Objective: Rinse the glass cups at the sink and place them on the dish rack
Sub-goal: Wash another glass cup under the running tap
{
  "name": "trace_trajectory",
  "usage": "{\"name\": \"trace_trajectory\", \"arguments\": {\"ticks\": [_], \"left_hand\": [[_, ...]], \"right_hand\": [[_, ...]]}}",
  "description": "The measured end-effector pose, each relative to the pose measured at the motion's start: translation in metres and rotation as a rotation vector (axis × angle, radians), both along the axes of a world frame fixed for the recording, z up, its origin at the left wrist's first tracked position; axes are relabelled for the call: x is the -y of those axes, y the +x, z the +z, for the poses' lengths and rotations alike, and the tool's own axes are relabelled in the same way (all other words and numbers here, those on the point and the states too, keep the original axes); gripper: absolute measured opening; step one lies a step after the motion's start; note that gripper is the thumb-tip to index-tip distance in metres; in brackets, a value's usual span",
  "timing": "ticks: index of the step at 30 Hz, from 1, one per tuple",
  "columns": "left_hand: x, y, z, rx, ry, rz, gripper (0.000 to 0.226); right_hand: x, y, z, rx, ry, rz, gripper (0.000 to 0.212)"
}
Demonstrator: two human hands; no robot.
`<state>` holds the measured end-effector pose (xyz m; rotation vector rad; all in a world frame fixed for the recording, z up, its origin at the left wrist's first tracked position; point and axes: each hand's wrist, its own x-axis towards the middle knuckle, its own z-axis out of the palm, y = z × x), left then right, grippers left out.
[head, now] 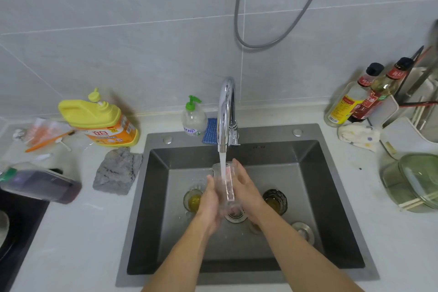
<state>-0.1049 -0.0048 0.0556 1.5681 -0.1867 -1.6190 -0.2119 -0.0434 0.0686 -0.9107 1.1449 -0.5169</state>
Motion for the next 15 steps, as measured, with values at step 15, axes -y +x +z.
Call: {"name": "trace_trajectory", "arguments": {"ticks": [15], "left_hand": [[0.001, -0.003, 0.013, -0.075, -0.162, -0.071, 0.059]], "right_hand": [[0.011, 0.02, 0.001, -0.151, 0.099, -0.238, 0.085]]}}
